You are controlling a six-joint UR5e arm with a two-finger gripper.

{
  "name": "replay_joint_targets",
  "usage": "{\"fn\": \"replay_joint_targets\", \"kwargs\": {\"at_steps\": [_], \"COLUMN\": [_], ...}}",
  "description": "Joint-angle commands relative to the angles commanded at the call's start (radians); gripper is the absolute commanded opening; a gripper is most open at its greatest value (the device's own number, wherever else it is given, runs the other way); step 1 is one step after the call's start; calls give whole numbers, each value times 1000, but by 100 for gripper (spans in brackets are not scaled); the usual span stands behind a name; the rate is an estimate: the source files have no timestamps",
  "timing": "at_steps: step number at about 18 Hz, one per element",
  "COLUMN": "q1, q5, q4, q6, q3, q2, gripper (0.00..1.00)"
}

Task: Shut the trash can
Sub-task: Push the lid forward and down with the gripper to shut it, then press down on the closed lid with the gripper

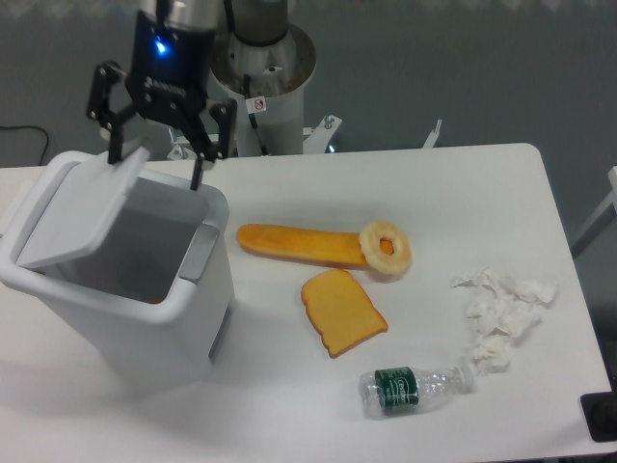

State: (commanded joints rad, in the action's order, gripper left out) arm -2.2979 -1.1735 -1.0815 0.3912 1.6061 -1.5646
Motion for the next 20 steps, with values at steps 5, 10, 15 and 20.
{"fn": "replay_joint_targets", "kwargs": {"at_steps": [5, 10, 15, 20], "q1": [-15, -25, -29, -28], "q5": [-6, -14, -32, -74], "q4": [6, 11, 11, 20], "q6": [0, 11, 12, 12], "q3": [-8, -9, -6, -8], "q2": [-34, -74, -91, -117], "gripper": [100, 100, 100, 100]}}
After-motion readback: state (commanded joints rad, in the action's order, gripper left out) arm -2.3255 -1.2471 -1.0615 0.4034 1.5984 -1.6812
